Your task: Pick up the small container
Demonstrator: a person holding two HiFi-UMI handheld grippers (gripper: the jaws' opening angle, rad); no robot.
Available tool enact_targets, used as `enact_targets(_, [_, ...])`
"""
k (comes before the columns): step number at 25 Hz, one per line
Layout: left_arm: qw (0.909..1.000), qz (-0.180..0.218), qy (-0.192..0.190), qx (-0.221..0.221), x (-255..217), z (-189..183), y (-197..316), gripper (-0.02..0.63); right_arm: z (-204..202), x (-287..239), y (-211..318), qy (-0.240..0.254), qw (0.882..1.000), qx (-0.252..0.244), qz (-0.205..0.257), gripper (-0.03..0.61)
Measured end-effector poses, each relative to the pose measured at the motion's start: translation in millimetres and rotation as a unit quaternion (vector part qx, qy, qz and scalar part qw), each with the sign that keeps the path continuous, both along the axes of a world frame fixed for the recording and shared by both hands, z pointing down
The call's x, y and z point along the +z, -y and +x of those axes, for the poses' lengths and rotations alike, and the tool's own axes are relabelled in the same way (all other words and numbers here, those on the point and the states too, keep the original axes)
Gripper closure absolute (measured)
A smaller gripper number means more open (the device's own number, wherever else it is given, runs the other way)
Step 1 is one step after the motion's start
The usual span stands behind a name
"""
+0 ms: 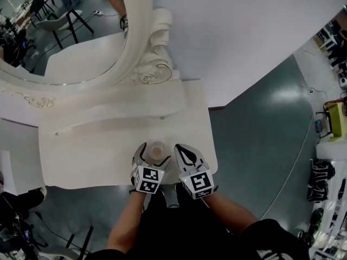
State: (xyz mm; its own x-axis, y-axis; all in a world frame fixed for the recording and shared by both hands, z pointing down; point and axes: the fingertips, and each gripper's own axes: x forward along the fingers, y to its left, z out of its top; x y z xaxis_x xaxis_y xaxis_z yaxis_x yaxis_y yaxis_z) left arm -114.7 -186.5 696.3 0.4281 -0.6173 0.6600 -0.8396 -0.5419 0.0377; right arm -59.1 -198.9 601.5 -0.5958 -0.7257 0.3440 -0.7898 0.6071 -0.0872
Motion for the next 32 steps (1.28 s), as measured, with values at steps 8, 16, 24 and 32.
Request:
enact_targets(8, [0.9994,-0.024,0.026,-0.008,18,9,13,0.149,19,3,15,-0.004,1.000,0.009,-0.004,0.574])
enact_targets(16, [0.9992,-0.035,0.017,-0.005,22,10,14,0.153,23,7,21,0.000,1.000,0.011,-0.014,0.574])
enact_targets(24, [0.9998,-0.011,0.019,0.003,18,10,14,0.210,21,7,25,0.004,1.000,0.013,-0.016,0.574])
enact_targets(32, [0.9999,0.008,0.008,0.008,14,8,12,0.212,24,6,21,0.004,1.000,0.023,-0.015,0.574])
